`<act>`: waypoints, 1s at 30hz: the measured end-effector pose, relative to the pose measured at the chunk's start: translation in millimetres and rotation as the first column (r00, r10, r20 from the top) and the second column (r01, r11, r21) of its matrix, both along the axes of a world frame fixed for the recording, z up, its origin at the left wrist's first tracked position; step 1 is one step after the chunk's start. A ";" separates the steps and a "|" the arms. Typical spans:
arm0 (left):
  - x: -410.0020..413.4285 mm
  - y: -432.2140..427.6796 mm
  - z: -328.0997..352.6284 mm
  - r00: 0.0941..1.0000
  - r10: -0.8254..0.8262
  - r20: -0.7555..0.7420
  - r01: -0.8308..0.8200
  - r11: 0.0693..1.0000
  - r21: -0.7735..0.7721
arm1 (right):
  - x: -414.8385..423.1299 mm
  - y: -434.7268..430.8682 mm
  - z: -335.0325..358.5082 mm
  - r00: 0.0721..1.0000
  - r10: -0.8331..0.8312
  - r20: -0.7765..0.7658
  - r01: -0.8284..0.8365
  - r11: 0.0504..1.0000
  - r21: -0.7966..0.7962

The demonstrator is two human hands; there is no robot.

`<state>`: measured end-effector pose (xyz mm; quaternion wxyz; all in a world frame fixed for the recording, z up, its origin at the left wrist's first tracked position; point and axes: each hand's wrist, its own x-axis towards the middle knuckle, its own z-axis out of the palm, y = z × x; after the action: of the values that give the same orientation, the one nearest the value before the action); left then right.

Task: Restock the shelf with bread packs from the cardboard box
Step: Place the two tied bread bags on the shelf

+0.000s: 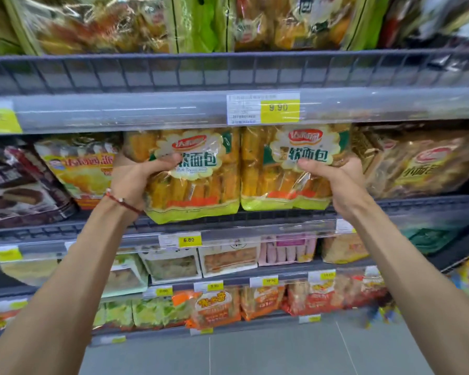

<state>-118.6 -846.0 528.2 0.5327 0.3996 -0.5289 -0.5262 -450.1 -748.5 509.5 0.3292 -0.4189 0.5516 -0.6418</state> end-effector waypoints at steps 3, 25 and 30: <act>0.5 -11.5 -10.1 0.998 0.059 0.017 -0.059 0.998 -0.018 | -6.4 -12.2 -1.3 0.996 -0.024 -0.081 0.023 1.000 -0.014; -21.5 -14.6 -44.4 0.874 0.382 0.301 -0.323 0.919 -0.226 | -5.1 -29.5 -53.4 0.989 -0.058 -0.137 0.082 0.981 0.173; -18.2 -8.7 -67.2 0.875 0.354 0.331 -0.325 0.935 -0.143 | -3.3 -26.5 -44.6 0.989 -0.052 -0.138 0.084 0.969 0.233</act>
<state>-136.8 -854.7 461.0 0.5295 0.5513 -0.5584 -0.3222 -453.3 -775.0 464.9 0.3181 -0.3982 0.6589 -0.5532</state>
